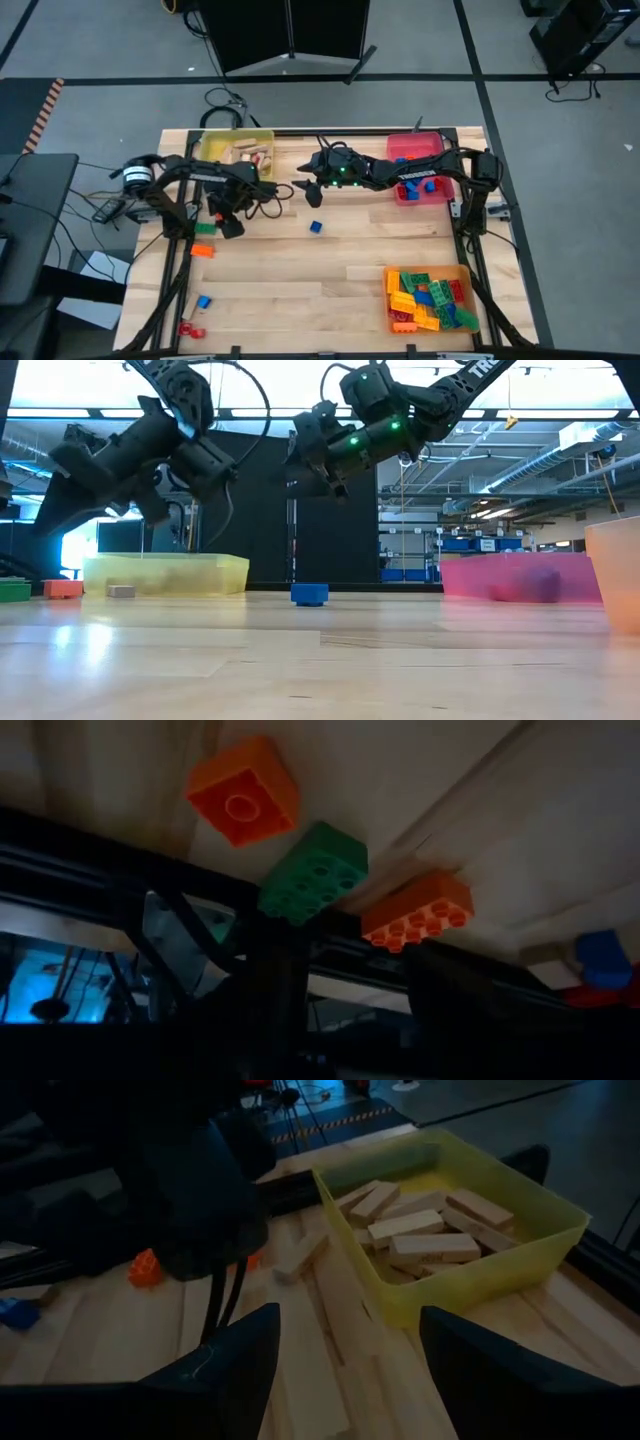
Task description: Sort blocks by size
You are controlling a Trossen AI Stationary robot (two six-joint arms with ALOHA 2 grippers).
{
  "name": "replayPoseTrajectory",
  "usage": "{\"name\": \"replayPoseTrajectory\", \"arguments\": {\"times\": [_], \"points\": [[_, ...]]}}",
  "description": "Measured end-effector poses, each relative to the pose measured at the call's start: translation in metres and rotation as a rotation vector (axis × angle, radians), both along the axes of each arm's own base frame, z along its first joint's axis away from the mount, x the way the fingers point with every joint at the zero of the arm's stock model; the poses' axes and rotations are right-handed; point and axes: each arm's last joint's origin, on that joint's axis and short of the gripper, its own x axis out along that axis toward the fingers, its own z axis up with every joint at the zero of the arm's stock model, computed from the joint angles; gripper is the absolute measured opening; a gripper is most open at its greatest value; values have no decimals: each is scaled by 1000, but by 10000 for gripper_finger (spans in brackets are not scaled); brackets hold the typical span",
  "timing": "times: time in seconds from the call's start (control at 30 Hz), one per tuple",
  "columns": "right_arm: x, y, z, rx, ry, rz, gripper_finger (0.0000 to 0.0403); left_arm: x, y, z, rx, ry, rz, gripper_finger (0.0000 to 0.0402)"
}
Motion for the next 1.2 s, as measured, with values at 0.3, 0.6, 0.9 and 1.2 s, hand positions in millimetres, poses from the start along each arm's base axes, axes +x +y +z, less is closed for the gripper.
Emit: {"name": "replayPoseTrajectory", "arguments": {"times": [0.3, 0.6, 0.9, 1.2], "points": [[-1, 2, -3, 24, 27, 41, 250, -21, -12, -31, -13, 79, -118, 280], [-1, 2, -3, 24, 27, 41, 252, -29, -16, -51, -23, 24, -203, 285], [-1, 2, -3, 62, 28, 35, 253, -37, -26, -65, -39, 3, -234, 285], [-1, 3, -4, 100, 28, 62, 249, -31, -34, -87, -63, 98, -290, 236]]}}
